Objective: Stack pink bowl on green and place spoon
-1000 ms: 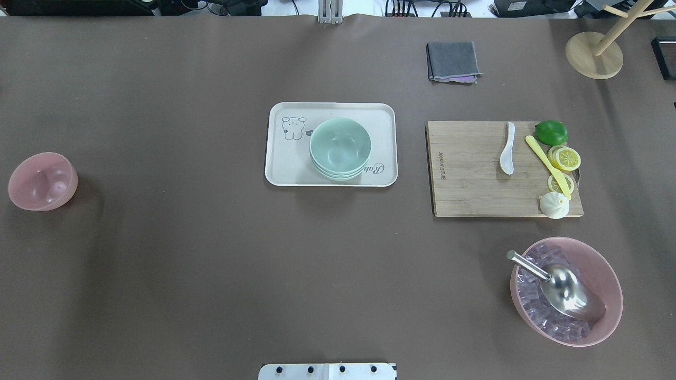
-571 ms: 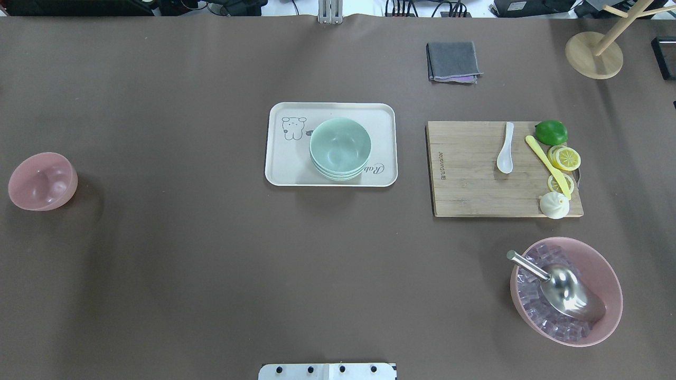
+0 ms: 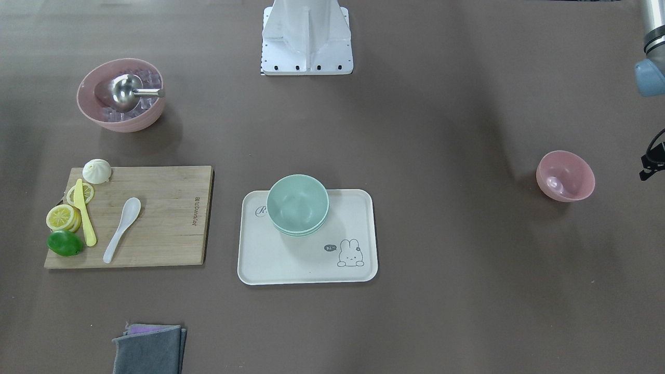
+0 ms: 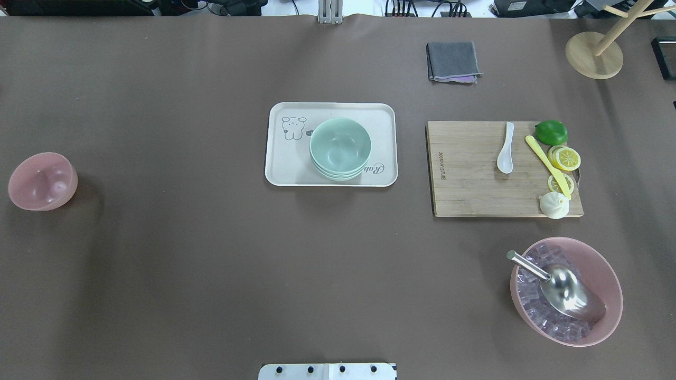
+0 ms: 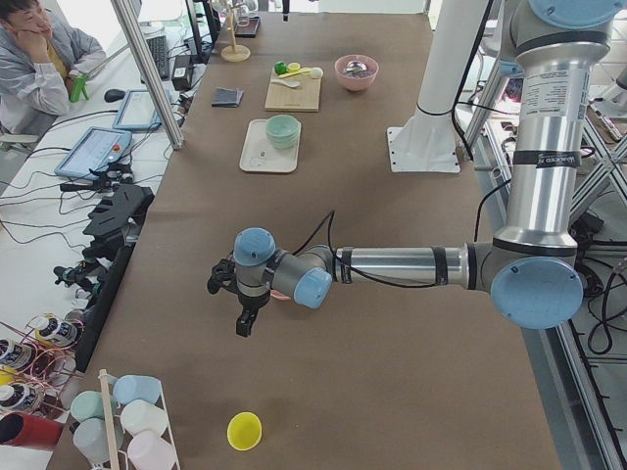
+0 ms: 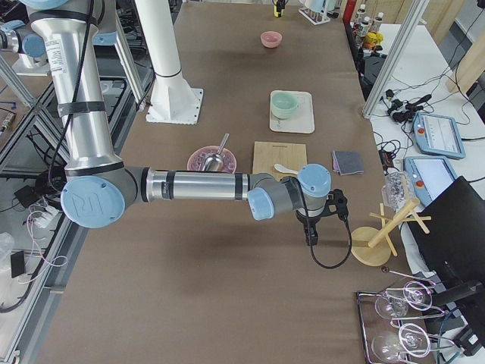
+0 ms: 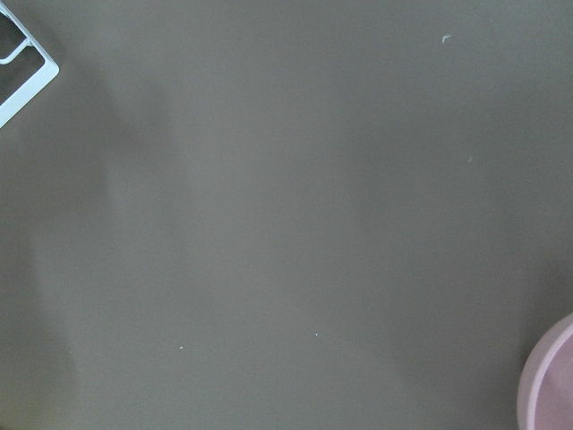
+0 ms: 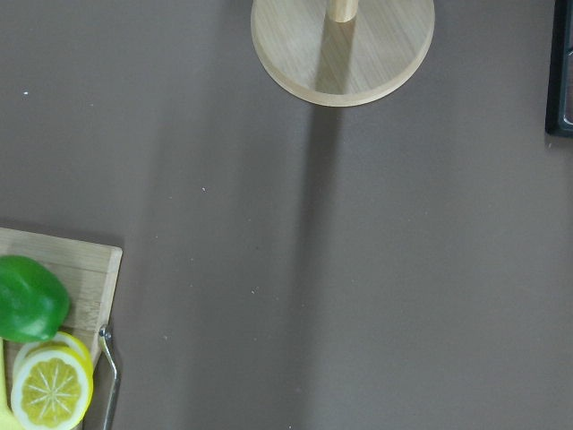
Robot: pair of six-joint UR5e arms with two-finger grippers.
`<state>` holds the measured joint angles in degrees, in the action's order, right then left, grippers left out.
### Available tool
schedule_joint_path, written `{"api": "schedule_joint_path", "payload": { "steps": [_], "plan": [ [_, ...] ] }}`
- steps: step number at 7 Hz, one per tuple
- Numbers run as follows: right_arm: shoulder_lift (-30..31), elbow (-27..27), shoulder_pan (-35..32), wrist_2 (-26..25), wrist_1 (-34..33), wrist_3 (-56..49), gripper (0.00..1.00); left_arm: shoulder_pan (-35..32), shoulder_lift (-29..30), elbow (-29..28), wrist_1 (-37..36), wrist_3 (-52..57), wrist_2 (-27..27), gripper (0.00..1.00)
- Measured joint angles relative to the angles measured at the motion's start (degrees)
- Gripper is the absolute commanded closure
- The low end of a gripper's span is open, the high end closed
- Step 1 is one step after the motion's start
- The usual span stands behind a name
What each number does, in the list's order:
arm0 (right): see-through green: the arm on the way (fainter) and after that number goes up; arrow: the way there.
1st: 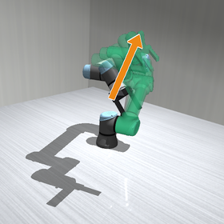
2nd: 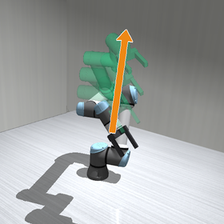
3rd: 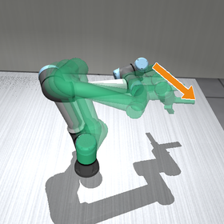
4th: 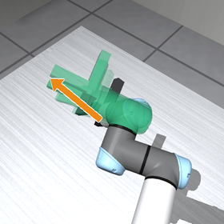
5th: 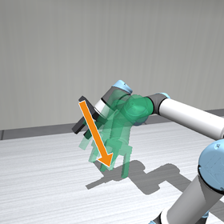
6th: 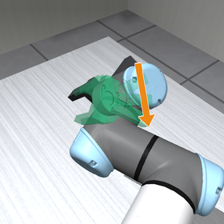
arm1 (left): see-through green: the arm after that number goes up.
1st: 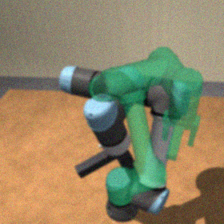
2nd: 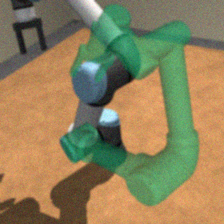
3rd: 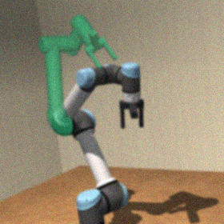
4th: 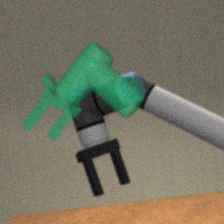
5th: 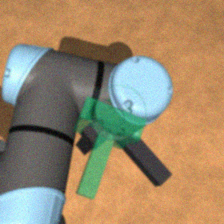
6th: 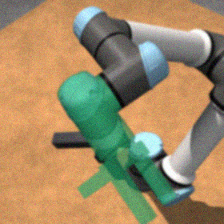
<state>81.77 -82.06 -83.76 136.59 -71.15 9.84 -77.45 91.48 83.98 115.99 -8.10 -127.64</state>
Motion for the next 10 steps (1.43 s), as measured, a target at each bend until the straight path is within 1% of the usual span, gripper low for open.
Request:
{"api": "schedule_joint_path", "payload": {
  "steps": [4,6,10],
  "plan": [
    [1.86,-2.15,0.23,-0.04,0.05,0.08,0.0,0.02,-1.31,0.33,0.11,-0.07,-0.98,0.02],
    [1.45,-2.32,0.94,-0.07,0.01,0.07,0.0,-0.03,-1.51,0.64,0.17,-0.09,-1.68,0.02],
    [1.08,-3.12,2.05,0.39,-0.03,0.08,0.0,0.01,-1.71,1.21,0.5,-0.11,-1.45,0.02]
  ]
}}
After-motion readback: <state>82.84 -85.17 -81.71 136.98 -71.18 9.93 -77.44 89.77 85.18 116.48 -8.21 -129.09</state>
